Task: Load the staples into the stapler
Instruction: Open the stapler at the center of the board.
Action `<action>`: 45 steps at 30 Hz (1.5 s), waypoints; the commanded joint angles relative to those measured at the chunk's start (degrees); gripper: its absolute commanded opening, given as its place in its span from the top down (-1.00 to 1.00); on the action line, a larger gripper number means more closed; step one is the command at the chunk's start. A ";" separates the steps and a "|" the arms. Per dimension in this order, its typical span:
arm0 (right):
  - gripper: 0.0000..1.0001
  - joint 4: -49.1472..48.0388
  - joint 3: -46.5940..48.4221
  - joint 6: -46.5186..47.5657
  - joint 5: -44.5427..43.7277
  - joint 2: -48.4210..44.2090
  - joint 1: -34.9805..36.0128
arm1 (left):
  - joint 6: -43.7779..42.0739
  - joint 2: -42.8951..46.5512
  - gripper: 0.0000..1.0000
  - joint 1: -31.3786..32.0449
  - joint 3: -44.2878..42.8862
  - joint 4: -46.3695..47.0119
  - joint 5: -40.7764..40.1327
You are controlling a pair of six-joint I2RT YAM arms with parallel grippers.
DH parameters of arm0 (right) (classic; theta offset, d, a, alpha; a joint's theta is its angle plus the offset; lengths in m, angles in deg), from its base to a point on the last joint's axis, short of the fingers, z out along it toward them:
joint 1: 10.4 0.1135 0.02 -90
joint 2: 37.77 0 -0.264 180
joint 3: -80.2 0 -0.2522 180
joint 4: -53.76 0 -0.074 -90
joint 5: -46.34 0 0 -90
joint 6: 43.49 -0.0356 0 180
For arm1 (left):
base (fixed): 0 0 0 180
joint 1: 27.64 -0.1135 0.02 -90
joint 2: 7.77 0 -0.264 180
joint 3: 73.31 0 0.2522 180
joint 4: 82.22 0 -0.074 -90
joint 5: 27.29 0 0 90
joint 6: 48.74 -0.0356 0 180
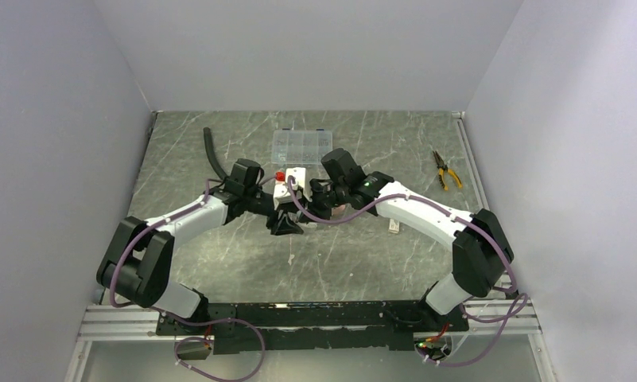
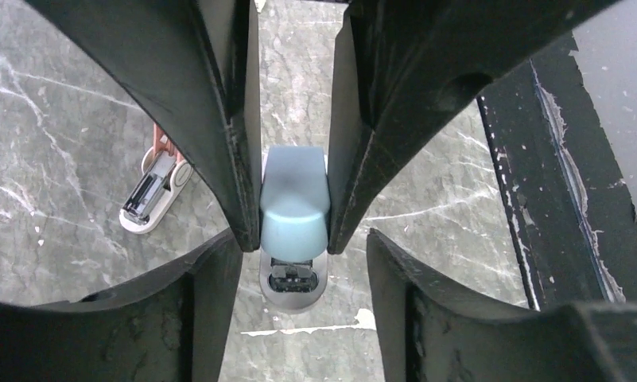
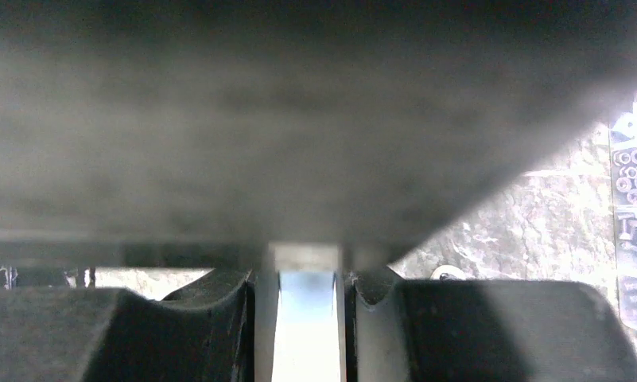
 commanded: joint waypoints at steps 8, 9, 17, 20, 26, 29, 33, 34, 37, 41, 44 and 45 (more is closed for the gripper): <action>1.00 -1.63 2.30 -0.36 3.83 -3.05 -0.97 | -1.72 -0.58 0.66 0.32 -0.03 1.74 0.63; 1.00 -1.74 2.28 -0.63 4.22 -3.38 -1.34 | -1.88 -0.70 0.84 0.36 -0.18 1.39 0.66; 0.98 -2.44 -0.41 -0.61 6.80 -8.39 -5.45 | 0.89 1.38 0.95 -1.66 1.88 4.62 0.76; 0.93 -2.73 -3.04 0.10 7.72 -10.96 -7.02 | 1.55 2.29 0.95 -3.16 2.32 5.56 0.69; 0.82 -3.24 -9.37 1.80 6.31 -16.06 -8.82 | 2.23 3.43 0.95 -5.32 2.94 7.10 0.78; 0.73 -3.54 -11.41 2.14 5.62 -17.55 -9.55 | 1.23 3.35 0.95 -5.42 3.20 6.77 -0.01; 0.59 -3.07 -13.81 3.37 4.67 -18.17 -9.75 | -1.08 2.77 0.95 -5.43 3.35 5.39 -1.67; 0.54 -2.93 -14.27 3.54 4.42 -18.27 -9.75 | -1.68 2.53 0.95 -5.43 3.38 5.36 -2.14; 0.40 -2.32 -15.29 4.04 3.75 -18.24 -9.79 | -3.12 1.59 0.95 -5.37 3.03 5.31 -3.24; 0.22 -1.31 -15.88 4.58 2.94 -17.81 -9.80 | -5.86 -0.55 0.95 -5.17 1.57 2.35 -4.82; 0.18 -0.79 -16.59 5.01 2.06 -17.36 -9.79 | -6.63 -1.88 0.95 -5.15 0.80 1.78 -4.81; 0.18 -0.64 -16.78 5.08 1.94 -17.26 -9.79 | -6.64 -2.17 0.95 -5.12 0.62 1.83 -4.75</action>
